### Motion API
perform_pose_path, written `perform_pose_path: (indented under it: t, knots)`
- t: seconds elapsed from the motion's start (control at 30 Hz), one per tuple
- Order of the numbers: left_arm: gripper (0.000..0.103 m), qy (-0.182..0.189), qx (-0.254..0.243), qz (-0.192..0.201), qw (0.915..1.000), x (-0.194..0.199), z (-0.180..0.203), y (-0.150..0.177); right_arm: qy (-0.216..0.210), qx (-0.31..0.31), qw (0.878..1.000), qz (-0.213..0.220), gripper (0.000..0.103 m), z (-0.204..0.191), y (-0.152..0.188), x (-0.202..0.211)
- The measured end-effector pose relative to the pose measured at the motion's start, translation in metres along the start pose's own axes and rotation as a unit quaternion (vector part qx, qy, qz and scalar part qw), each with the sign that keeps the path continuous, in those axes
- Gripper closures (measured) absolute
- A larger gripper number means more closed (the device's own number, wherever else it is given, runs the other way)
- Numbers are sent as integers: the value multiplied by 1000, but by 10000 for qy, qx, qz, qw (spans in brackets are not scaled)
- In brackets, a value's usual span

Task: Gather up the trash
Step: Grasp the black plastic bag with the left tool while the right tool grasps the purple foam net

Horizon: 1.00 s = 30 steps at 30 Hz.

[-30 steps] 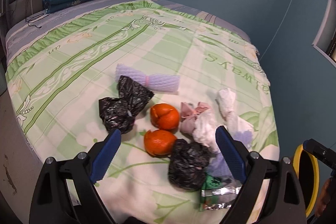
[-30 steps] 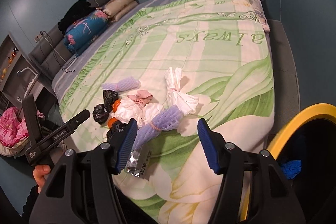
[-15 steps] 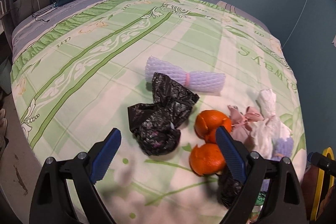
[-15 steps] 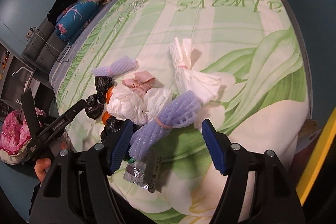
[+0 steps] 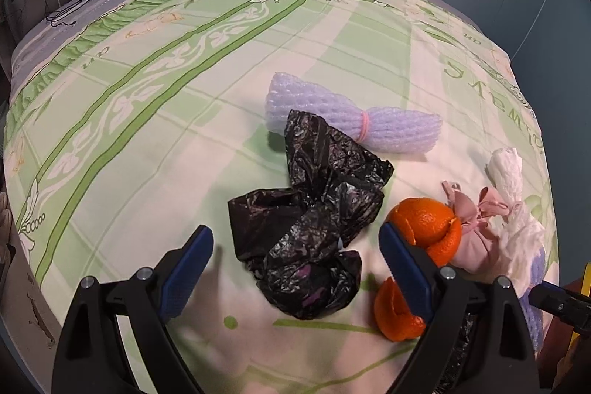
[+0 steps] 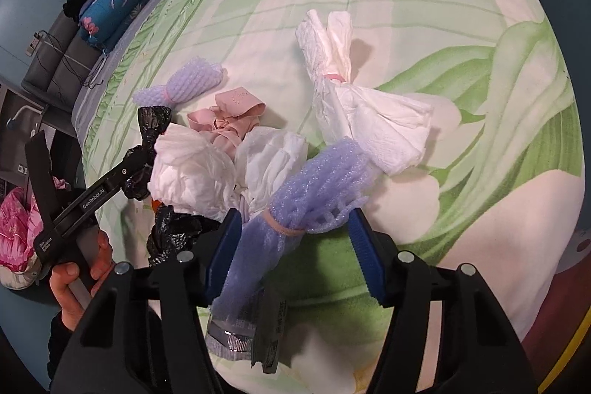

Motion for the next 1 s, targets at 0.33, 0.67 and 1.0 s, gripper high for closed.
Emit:
perform_pose_path:
  t: [0.33,0.67,1.0]
  knots:
    - [37,101,-139,-116,9998,-12,7,3,-45,-1,9999,-157,53,1,1,-8]
    - [58,-40,-11,-97,9999,-7,5,9,-35,200,9998,-67,71,-7,4,-8]
    - [65,146,265,-138,9994,8,-1,15,-115,226,9996,94,92,-6,5,8]
Point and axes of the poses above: each gripper's, at about its wrist camera, not at the fingertips, and x roughly against the way its jaws point, z to its right, y to its underside, the point moved 2 cm from there along -x, roughly the way its jaws point, and after that the axes turned 3 degrees about y, right-handed, at the moved point
